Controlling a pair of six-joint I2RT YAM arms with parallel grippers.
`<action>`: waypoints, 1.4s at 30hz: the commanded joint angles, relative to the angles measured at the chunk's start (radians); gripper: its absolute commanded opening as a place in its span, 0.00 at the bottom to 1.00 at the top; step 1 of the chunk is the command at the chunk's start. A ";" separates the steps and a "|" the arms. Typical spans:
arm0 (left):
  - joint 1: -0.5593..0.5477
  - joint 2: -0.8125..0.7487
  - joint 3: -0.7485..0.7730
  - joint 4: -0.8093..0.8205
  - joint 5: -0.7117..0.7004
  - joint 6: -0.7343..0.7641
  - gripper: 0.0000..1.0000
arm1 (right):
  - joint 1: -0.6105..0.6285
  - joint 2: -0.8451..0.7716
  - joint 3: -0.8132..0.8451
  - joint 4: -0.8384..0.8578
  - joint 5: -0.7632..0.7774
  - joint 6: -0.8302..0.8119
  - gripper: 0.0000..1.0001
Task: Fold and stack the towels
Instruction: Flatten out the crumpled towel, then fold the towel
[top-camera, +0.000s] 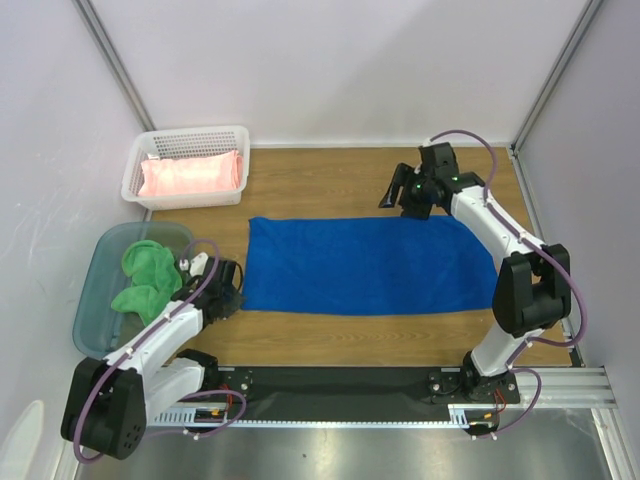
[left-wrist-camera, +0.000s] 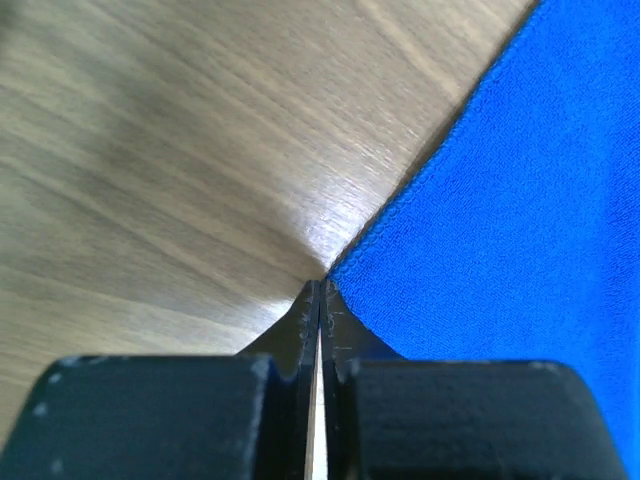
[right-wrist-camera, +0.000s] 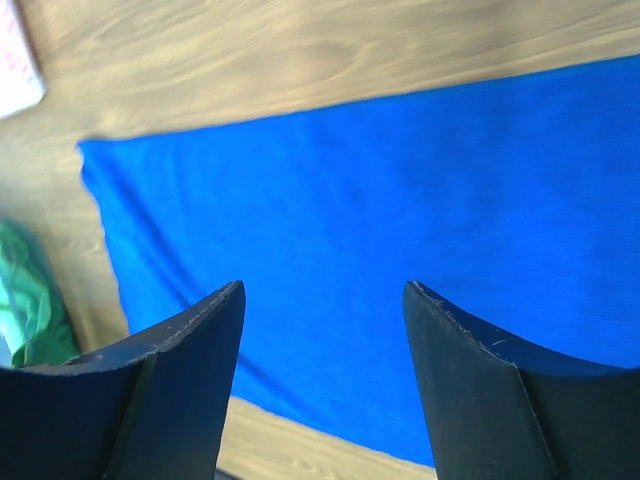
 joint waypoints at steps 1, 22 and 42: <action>-0.010 -0.004 0.021 -0.085 -0.023 0.028 0.00 | 0.065 0.005 0.013 0.052 -0.004 0.038 0.70; -0.062 -0.211 -0.008 -0.316 -0.066 -0.150 0.30 | 0.434 0.454 0.466 0.084 0.007 0.040 0.68; -0.070 -0.252 -0.094 -0.180 0.040 -0.045 0.40 | 0.625 0.875 0.978 0.159 0.045 0.143 0.64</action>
